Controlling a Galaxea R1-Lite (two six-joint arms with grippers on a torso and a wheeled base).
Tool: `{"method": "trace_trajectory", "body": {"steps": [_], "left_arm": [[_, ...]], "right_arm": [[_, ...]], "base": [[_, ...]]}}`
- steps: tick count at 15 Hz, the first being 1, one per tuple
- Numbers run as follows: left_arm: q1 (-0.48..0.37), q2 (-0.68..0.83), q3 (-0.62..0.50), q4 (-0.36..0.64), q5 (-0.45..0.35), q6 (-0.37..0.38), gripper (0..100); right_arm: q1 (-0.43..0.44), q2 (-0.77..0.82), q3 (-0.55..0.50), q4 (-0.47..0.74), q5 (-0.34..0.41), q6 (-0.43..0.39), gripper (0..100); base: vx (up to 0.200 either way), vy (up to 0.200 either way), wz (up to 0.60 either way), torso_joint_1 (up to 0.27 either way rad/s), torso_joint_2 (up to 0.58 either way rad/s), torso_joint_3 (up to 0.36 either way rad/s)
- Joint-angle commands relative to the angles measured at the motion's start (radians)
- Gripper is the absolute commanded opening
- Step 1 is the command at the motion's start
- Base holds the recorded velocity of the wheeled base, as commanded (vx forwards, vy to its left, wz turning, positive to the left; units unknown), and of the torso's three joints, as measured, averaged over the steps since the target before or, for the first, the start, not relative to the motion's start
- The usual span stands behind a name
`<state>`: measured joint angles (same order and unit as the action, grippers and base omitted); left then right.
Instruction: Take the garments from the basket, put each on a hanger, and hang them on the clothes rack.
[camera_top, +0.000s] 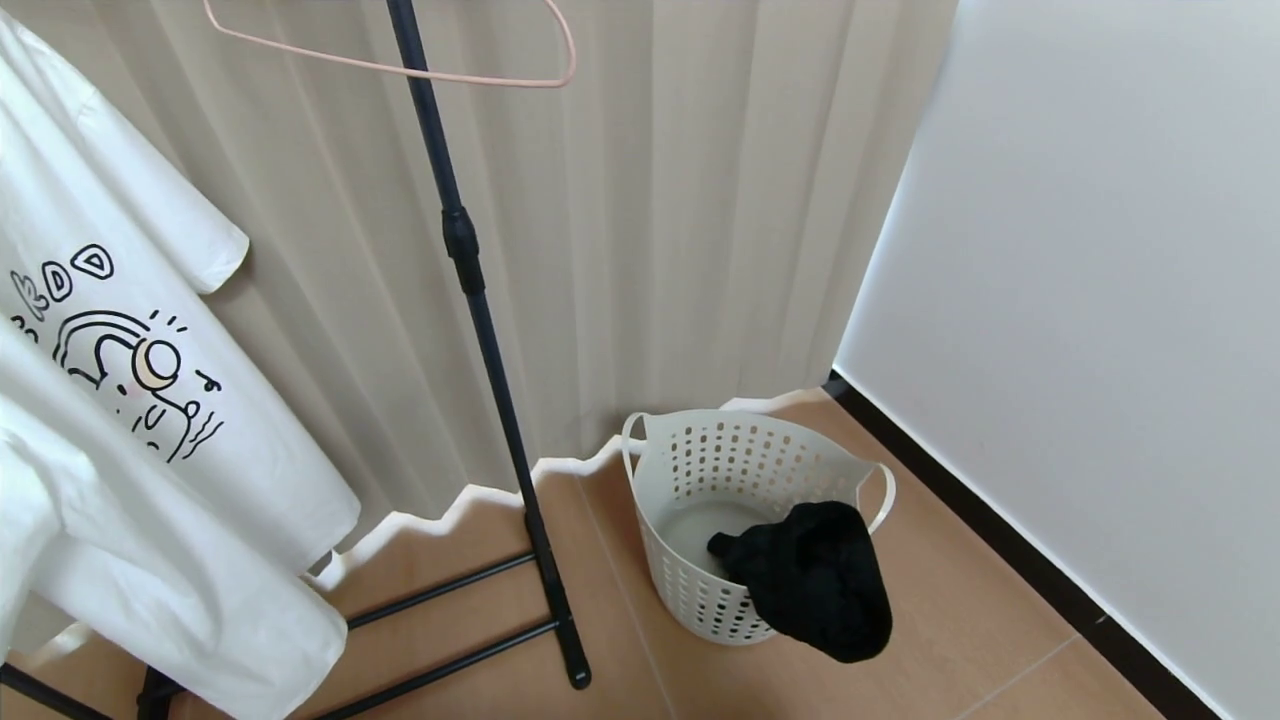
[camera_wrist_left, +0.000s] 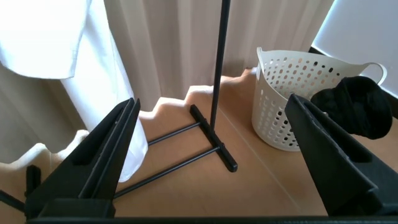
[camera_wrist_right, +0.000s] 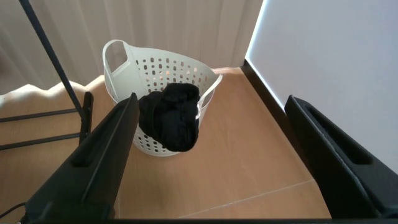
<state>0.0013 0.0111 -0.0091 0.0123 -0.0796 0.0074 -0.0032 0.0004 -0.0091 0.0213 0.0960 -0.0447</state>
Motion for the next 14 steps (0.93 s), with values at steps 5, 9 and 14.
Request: {"method": "trace_trajectory", "body": {"steps": [5,9,14], "left_arm": [[0.0,0.001,0.0,0.0,0.0,0.0,100],[-0.001,0.001,0.0,0.0,0.0,0.0,100],[-0.001,0.001,0.0,0.0,0.0,-0.001,100]], "right_arm": [[0.0,0.0,-0.002,0.003,0.001,-0.006,100],[0.0,0.0,-0.002,0.003,-0.001,0.0,100],[0.0,0.0,-0.002,0.002,-0.005,-0.004,100]], "base": [[0.0,0.0,0.0,0.004,0.0,-0.2],[0.0,0.0,0.0,0.002,0.01,-0.201],[0.0,0.0,0.0,-0.001,0.0,-0.198]]}}
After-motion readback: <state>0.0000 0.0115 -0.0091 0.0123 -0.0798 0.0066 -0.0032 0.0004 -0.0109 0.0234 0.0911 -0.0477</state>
